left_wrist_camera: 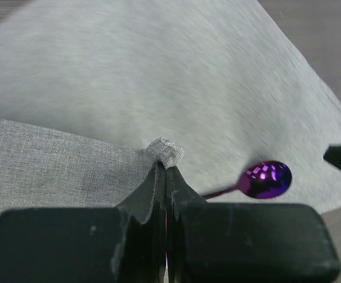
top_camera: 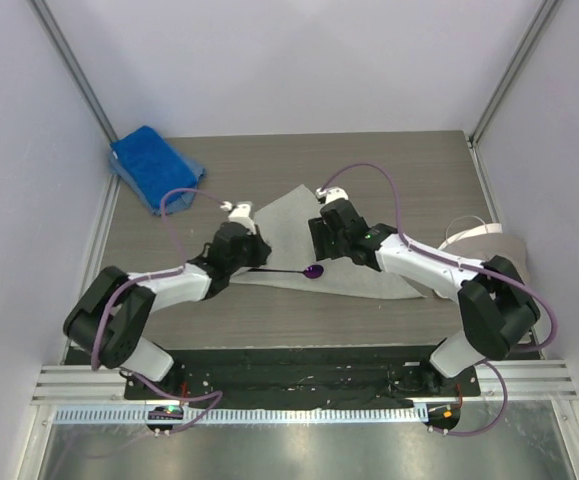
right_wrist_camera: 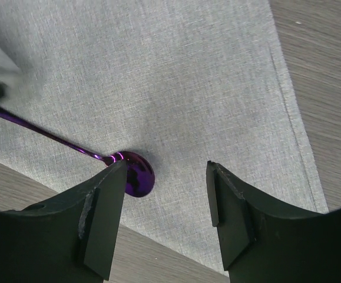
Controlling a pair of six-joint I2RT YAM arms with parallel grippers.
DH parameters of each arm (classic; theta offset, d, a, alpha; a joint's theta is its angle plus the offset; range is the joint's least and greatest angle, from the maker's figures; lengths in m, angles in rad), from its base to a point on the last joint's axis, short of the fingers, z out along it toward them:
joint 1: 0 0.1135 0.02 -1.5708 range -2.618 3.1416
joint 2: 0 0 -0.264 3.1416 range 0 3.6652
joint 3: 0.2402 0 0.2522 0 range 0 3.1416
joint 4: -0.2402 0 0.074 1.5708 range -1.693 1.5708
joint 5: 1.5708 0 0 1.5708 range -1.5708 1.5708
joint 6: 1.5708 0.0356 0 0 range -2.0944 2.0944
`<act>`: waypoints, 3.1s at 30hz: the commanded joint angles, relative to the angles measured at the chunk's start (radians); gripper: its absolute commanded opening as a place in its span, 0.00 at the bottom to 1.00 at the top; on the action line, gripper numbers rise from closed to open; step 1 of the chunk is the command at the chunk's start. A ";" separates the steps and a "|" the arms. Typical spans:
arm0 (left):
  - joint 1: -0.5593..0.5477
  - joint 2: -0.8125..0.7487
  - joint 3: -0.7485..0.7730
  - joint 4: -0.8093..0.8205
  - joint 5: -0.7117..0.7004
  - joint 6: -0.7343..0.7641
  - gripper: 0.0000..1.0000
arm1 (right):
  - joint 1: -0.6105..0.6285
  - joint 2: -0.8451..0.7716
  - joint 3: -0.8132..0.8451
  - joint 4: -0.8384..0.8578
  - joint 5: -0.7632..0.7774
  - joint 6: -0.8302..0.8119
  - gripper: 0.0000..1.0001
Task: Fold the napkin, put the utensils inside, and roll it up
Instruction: Fold the napkin
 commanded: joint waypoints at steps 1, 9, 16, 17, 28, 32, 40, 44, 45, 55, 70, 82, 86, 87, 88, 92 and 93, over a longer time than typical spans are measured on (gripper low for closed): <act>-0.134 0.080 0.081 0.078 -0.023 0.120 0.00 | -0.009 -0.087 -0.022 0.040 0.049 0.050 0.64; -0.247 0.192 0.142 0.098 0.016 0.145 0.00 | -0.015 -0.124 -0.047 0.037 0.064 0.058 0.64; -0.284 0.215 0.139 0.110 0.031 0.137 0.00 | -0.018 -0.112 -0.050 0.037 0.055 0.061 0.64; -0.295 0.218 0.139 0.113 0.031 0.139 0.00 | -0.020 -0.107 -0.048 0.037 0.053 0.062 0.64; -0.324 0.210 0.109 0.130 0.065 0.131 0.00 | -0.020 -0.076 -0.031 0.027 0.043 0.064 0.64; -0.336 0.215 0.112 0.132 0.068 0.126 0.00 | -0.021 -0.061 -0.022 0.026 0.032 0.065 0.64; -0.352 0.227 0.109 0.126 0.060 0.122 0.00 | -0.020 -0.053 -0.021 0.020 0.030 0.067 0.64; -0.352 0.230 0.118 0.115 0.053 0.122 0.00 | -0.020 -0.056 -0.021 0.017 0.032 0.068 0.64; -0.353 0.232 0.126 0.106 0.054 0.122 0.00 | -0.020 -0.056 -0.021 0.014 0.032 0.068 0.64; -0.355 0.092 0.141 -0.003 0.060 0.120 0.71 | -0.034 -0.125 -0.014 -0.051 0.034 0.096 0.69; -0.036 -0.391 0.494 -0.968 -0.109 0.199 1.00 | -0.452 -0.498 -0.299 -0.299 -0.167 0.372 0.63; 0.187 -0.433 0.474 -0.982 -0.127 0.344 1.00 | -0.716 -0.561 -0.419 -0.431 -0.312 0.443 0.51; 0.196 -0.440 0.452 -0.979 -0.110 0.338 1.00 | -0.739 -0.579 -0.429 -0.472 -0.258 0.449 0.51; 0.198 -0.445 0.451 -0.976 -0.110 0.338 1.00 | -0.742 -0.583 -0.432 -0.476 -0.250 0.455 0.51; 0.198 -0.445 0.449 -0.976 -0.109 0.338 1.00 | -0.745 -0.586 -0.432 -0.476 -0.247 0.459 0.51; 0.199 -0.451 0.446 -0.976 -0.110 0.340 1.00 | -0.759 -0.566 -0.421 -0.476 -0.218 0.458 0.48; 0.199 -0.451 0.446 -0.976 -0.110 0.341 1.00 | -0.761 -0.560 -0.416 -0.474 -0.218 0.456 0.48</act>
